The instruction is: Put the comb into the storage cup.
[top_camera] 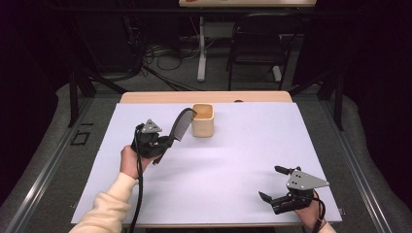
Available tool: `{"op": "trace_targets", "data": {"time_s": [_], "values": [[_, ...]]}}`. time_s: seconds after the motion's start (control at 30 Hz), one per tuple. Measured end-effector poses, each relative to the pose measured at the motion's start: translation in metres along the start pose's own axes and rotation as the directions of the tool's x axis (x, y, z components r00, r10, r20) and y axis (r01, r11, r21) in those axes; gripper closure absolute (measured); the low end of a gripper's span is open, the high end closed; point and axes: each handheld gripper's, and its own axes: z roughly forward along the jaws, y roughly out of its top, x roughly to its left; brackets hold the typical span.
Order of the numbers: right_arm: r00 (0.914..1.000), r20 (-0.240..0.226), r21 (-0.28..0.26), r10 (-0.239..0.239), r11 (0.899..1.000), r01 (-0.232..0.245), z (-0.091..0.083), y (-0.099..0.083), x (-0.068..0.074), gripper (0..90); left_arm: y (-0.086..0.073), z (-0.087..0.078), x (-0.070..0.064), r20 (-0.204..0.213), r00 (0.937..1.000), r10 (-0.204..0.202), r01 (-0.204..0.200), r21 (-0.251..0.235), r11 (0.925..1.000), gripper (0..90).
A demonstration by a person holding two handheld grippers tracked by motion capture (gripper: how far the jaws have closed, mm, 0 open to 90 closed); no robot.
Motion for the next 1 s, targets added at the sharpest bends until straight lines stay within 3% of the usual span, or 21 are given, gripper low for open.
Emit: {"op": "trace_targets", "data": {"time_s": [1.0], "values": [[1.0, 0.001, -0.003, 0.004, 1.0, -0.004, 0.0, 0.0, 0.0, 0.0, 0.024, -0.002, 0.001, -0.001, 1.0, 0.008, -0.008, -0.039, 0.9992, 72.1]]}}
